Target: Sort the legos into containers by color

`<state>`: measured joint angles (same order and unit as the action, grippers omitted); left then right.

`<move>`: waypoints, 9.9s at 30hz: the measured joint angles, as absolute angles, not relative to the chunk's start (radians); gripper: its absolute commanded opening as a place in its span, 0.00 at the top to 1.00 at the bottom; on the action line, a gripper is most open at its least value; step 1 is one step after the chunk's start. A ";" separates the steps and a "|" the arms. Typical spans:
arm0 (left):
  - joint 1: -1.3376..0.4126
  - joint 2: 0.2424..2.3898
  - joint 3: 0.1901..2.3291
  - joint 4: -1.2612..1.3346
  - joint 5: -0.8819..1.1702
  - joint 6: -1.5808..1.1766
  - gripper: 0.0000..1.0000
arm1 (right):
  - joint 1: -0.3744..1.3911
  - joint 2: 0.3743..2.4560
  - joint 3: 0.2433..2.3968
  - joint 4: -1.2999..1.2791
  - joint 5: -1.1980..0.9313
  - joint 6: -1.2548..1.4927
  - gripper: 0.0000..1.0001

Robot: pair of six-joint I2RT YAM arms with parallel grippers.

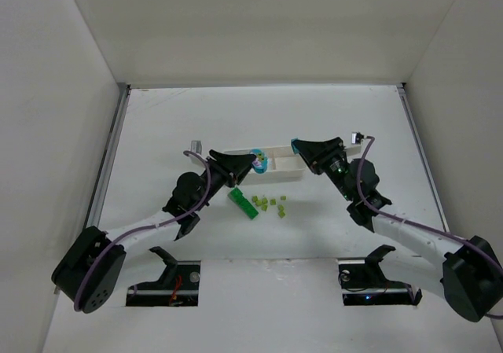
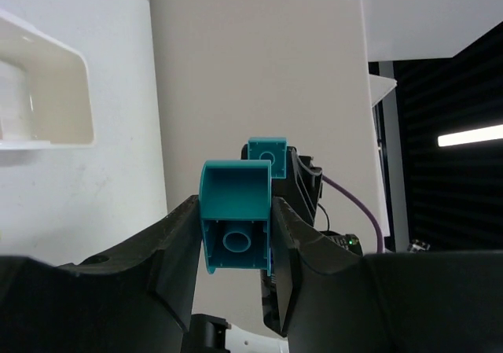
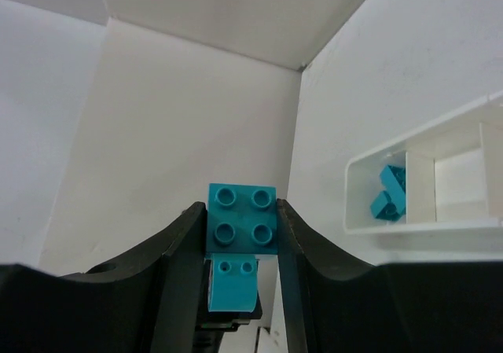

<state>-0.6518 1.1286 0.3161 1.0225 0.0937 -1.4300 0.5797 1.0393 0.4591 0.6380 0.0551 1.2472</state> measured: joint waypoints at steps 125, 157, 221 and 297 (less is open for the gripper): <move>-0.542 0.732 0.469 -0.040 -0.412 -0.669 0.54 | 1.061 1.520 0.907 0.216 0.265 0.572 0.21; -0.384 0.636 0.474 -0.113 -0.279 -0.710 0.54 | 1.131 1.863 1.117 0.052 0.427 0.331 0.32; -0.522 0.904 0.426 0.544 0.263 -1.186 0.56 | 0.621 1.487 0.619 0.957 -0.522 1.348 0.68; -0.751 1.630 0.878 0.382 -0.248 -0.487 0.63 | 0.447 0.973 0.457 0.426 -0.205 0.909 0.66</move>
<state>-0.7506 1.6302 0.8783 0.3820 -0.2478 -0.4866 0.4469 0.9730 0.4568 0.4259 -0.2054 0.9092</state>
